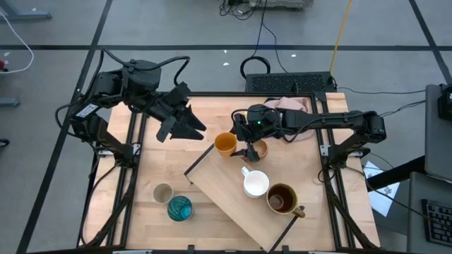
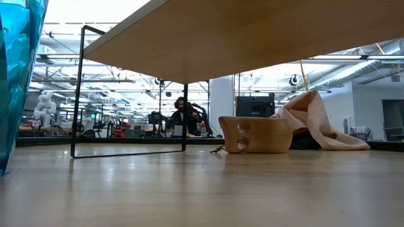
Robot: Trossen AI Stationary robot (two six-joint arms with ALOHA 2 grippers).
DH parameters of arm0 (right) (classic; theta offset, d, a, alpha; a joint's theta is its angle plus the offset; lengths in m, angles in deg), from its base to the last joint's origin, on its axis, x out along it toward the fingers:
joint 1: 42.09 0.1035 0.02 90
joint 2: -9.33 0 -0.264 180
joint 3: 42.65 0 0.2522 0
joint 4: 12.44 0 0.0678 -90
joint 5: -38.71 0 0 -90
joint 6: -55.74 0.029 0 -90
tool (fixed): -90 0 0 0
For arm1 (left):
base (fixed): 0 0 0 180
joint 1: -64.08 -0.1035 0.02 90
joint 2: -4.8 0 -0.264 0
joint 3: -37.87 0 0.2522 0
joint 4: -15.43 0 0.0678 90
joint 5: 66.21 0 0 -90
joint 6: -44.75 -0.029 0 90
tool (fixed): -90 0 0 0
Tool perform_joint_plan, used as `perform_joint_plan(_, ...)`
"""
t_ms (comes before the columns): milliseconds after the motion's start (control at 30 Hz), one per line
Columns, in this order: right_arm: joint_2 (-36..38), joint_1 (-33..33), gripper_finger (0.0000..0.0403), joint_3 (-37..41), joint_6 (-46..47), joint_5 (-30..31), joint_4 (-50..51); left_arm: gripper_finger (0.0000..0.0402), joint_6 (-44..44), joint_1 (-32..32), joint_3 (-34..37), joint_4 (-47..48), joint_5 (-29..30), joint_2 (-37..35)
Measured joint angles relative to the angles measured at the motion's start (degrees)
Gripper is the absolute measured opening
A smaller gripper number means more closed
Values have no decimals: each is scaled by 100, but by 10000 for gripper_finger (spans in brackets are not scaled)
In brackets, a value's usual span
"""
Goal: Stack small to large cups/mugs on shelf
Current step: Put the yellow cup on the shelf
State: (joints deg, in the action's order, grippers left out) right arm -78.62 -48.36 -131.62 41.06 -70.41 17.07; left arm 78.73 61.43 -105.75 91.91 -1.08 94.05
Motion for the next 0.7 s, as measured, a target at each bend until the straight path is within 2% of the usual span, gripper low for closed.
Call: perform_joint_plan(700, -412, 115, 318, -3, 91, -44, -134, 239, -28, 0, 0, 2, 46, 0)
